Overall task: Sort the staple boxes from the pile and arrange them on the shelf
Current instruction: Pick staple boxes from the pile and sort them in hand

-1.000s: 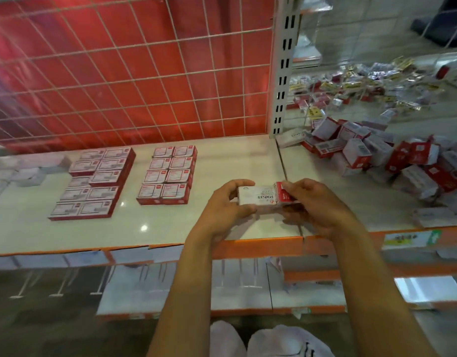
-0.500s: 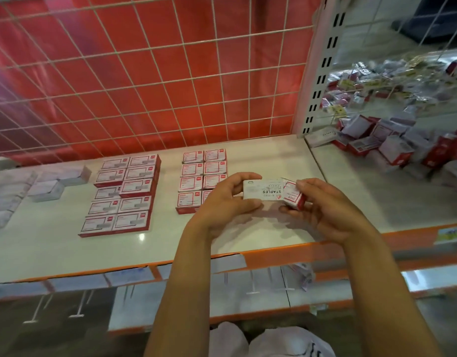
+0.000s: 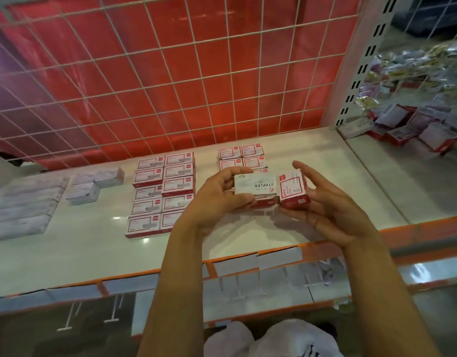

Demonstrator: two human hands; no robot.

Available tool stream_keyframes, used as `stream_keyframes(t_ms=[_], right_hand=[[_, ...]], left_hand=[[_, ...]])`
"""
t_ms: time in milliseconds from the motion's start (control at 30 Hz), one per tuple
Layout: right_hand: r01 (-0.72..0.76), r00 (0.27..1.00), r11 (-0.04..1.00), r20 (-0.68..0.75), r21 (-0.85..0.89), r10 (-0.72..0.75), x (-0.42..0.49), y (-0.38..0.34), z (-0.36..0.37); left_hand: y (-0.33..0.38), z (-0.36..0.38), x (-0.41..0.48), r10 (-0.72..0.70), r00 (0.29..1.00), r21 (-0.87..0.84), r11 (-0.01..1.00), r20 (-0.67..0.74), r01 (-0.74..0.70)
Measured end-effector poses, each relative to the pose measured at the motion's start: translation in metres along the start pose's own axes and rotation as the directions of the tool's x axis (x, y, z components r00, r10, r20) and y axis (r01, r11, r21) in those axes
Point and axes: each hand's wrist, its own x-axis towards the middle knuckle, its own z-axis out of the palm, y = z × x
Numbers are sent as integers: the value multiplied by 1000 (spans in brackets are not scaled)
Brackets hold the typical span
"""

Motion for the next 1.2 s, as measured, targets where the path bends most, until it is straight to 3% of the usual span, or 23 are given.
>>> stream_keyframes(t_ms=[133,267,433,567,1200], right_hand=[[-17,998,997,67,-79,22,5,15,16],[44,997,990,-53,-131,-52,7,22,20],[140,981,972,-105,-190,-162,11,12,19],[115,978,910,-113,-398,-173,18,1,19],[34,951,835,-240,-549,-196,142,-29,7]], left_hand=[[-8,-14,-12,-26,999,102,994,-47,30],[-11,-26,-18,-35,992,114,992,-118,48],[-16,-26,-19,-63,987,110,991,-146,79],[-17,-24,-10,-76,982,80,993,-173,91],[-11,-23,26,-105,930,-27,994,-352,102]])
